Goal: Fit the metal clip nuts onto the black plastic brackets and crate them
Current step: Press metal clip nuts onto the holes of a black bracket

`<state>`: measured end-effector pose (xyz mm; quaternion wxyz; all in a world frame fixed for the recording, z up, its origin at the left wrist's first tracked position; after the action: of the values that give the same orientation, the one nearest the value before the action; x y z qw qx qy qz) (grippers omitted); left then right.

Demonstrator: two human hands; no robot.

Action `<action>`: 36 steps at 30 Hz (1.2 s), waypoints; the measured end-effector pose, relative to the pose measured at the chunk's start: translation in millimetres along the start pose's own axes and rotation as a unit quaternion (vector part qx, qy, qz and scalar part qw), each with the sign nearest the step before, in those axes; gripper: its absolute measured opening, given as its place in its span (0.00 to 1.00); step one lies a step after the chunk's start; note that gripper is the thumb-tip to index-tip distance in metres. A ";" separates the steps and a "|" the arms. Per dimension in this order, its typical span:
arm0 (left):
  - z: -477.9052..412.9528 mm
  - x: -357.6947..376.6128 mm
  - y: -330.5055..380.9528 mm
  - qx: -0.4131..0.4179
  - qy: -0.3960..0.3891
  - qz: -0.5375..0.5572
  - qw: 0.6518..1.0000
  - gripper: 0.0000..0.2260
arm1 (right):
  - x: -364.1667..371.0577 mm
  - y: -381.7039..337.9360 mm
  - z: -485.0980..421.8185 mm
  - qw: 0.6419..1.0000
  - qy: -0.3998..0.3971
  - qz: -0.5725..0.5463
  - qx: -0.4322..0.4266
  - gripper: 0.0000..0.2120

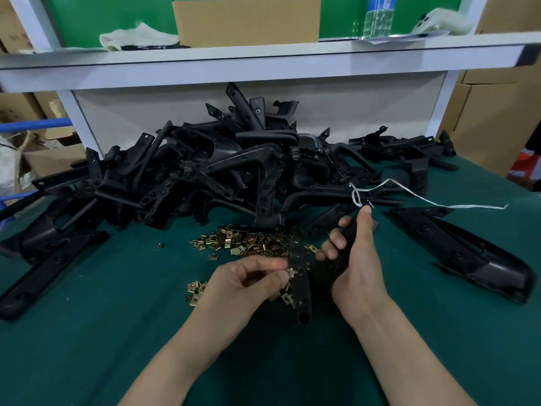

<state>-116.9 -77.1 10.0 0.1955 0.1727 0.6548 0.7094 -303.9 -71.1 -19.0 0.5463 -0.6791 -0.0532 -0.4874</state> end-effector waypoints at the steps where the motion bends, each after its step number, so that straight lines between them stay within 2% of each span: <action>1: -0.3 -0.4 -0.7 -0.002 0.003 0.003 1.000 0.10 | 0.5 -0.4 0.7 1.000 0.000 0.002 0.000 0.23; 11: 0.7 9.4 -8.2 -0.018 -0.004 0.046 0.999 0.11 | -2.0 -1.2 7.9 1.000 0.022 0.017 -0.004 0.24; 16: -1.3 7.5 -13.6 -0.027 0.002 0.070 0.997 0.07 | -0.5 -6.2 11.4 0.999 0.016 0.037 -0.029 0.22; 21: -3.5 5.7 -15.0 -0.019 0.025 0.113 0.993 0.12 | -3.7 -0.5 13.5 0.999 0.040 -0.005 -0.004 0.22; 23: -1.7 9.1 -12.5 -0.004 0.042 0.078 0.996 0.11 | -5.1 2.5 13.9 0.998 0.050 -0.033 0.009 0.21; 27: 6.0 20.0 -6.9 0.028 0.084 -0.087 0.992 0.08 | 0.1 8.6 15.9 0.998 0.033 -0.055 0.026 0.19; 32: 8.0 10.6 -8.0 0.019 0.146 -0.105 0.984 0.09 | 10.9 18.0 20.0 0.998 0.000 -0.052 0.043 0.18; 36: 7.3 7.0 -9.1 0.034 0.165 -0.136 0.976 0.10 | 14.8 25.7 20.9 0.996 -0.015 -0.063 0.060 0.18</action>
<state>-118.8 -66.6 1.4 0.1734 -0.0307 0.7188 0.6726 -267.9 -71.5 -24.6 0.5535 -0.6477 -0.1327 -0.5066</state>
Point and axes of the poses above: each hand's wrist, its own z-axis away from the middle knuckle, its own x-axis out of the palm, y = z × x, the point moved 10 cm from there along -z, towards the middle knuckle, and after that the axes turned 6 degrees about -x, right-handed, at the moved point
